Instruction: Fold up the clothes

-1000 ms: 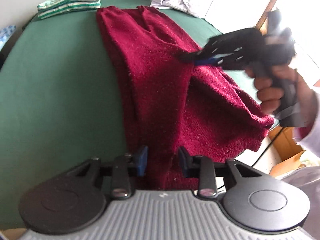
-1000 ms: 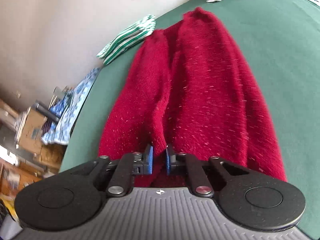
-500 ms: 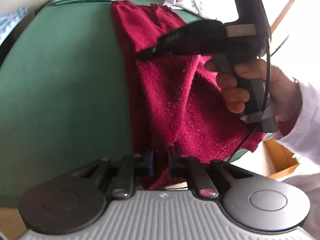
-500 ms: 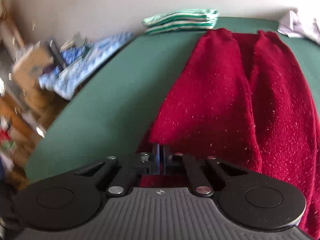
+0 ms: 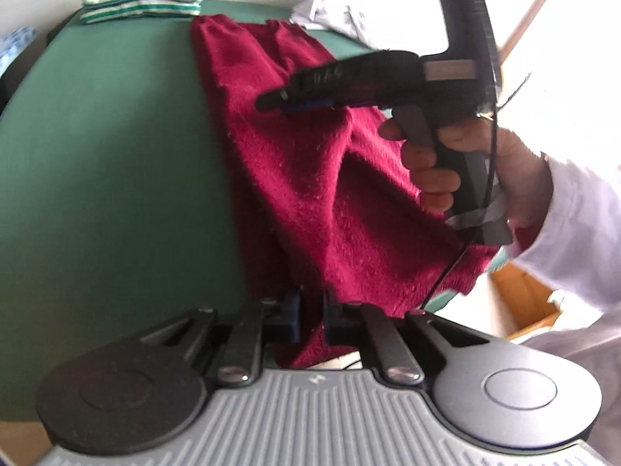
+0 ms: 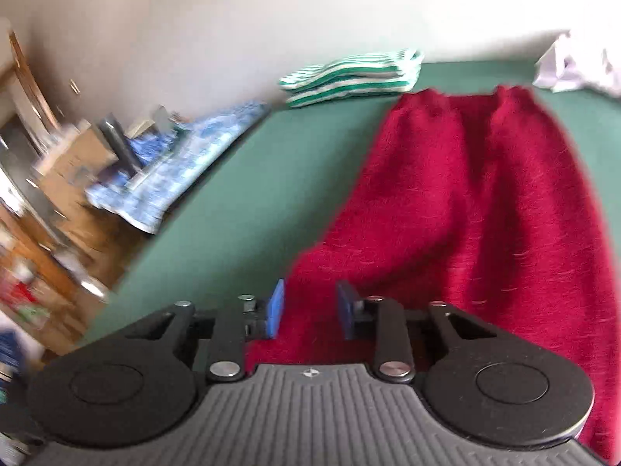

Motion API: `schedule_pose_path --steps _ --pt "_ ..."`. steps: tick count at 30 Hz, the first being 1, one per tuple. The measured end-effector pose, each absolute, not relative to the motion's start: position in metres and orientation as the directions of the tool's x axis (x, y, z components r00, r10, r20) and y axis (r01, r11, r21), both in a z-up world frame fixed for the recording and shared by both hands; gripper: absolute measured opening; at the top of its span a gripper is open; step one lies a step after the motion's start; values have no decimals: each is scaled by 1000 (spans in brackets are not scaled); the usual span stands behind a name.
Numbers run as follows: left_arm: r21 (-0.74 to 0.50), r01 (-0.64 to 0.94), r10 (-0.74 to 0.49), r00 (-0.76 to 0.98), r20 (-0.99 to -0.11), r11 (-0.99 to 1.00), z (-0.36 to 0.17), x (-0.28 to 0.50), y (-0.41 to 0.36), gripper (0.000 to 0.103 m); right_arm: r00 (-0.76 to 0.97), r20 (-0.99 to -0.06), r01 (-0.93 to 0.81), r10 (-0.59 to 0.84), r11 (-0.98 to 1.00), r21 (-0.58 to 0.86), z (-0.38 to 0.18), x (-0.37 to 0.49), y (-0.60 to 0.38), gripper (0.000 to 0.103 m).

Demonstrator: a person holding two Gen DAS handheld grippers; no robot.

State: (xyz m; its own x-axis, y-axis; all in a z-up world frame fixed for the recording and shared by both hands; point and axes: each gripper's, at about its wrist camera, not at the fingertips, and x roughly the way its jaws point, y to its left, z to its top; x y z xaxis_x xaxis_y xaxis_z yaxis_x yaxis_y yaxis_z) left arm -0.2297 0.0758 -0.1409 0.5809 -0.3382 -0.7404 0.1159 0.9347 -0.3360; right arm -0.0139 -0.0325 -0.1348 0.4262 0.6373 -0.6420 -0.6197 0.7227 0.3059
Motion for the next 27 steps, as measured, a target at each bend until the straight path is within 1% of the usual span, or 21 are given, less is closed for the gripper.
schedule_pose_path --steps 1,2,3,6,8,9,11,13,14,15,16,17,18,20,21,23,27 --pt "-321 122 -330 585 -741 939 -138 -229 76 4 431 -640 -615 636 726 307 -134 -13 -35 20" --pt "-306 128 -321 589 -741 943 -135 -229 76 5 436 -637 -611 635 729 309 -133 -12 -37 14" --pt "-291 134 -312 594 -742 947 -132 -228 76 5 441 -635 -607 634 732 310 -131 -11 -39 11" --pt "-246 152 -287 607 -742 957 -122 -227 76 10 455 -628 -593 631 741 315 -128 -8 -45 15" --pt "-215 163 -270 615 -741 963 -116 -226 77 10 451 -627 -604 635 735 309 -124 -2 -43 20" --pt "-200 168 -261 620 -740 965 -113 -226 77 9 423 -633 -623 648 715 316 -123 5 -35 22" --pt "-168 179 -244 629 -738 969 -107 -225 77 9 351 -655 -643 669 681 351 -131 23 -19 21" --pt "-149 213 -253 627 -737 965 -107 -214 67 16 316 -702 -643 638 688 336 -144 42 -7 21" --pt "-148 230 -262 620 -739 962 -109 -207 60 17 307 -725 -638 617 698 324 -150 52 -2 18" --pt "-153 243 -274 610 -744 958 -113 -201 55 17 296 -722 -630 626 696 345 -152 62 -2 15" --pt "-165 252 -287 595 -751 954 -119 -195 50 18 288 -714 -622 639 691 368 -152 71 -3 16" --pt "-180 249 -294 571 -767 952 -129 -189 45 24 280 -707 -615 649 687 387 -152 81 -4 16" --pt "-193 237 -294 540 -788 952 -140 -184 42 23 273 -700 -607 660 683 406 -152 91 -4 17" --pt "-208 210 -290 532 -796 955 -154 -185 41 23 256 -691 -607 676 669 430 -153 113 0 17" --pt "-222 195 -294 533 -793 955 -157 -186 42 29 249 -691 -600 679 668 440 -156 127 2 17" --pt "-266 163 -312 531 -788 950 -158 -188 45 35 227 -680 -577 697 659 482 -164 156 5 17" --pt "-318 94 -318 530 -786 943 -161 -189 51 35 238 -634 -501 736 652 569 -175 212 12 16"
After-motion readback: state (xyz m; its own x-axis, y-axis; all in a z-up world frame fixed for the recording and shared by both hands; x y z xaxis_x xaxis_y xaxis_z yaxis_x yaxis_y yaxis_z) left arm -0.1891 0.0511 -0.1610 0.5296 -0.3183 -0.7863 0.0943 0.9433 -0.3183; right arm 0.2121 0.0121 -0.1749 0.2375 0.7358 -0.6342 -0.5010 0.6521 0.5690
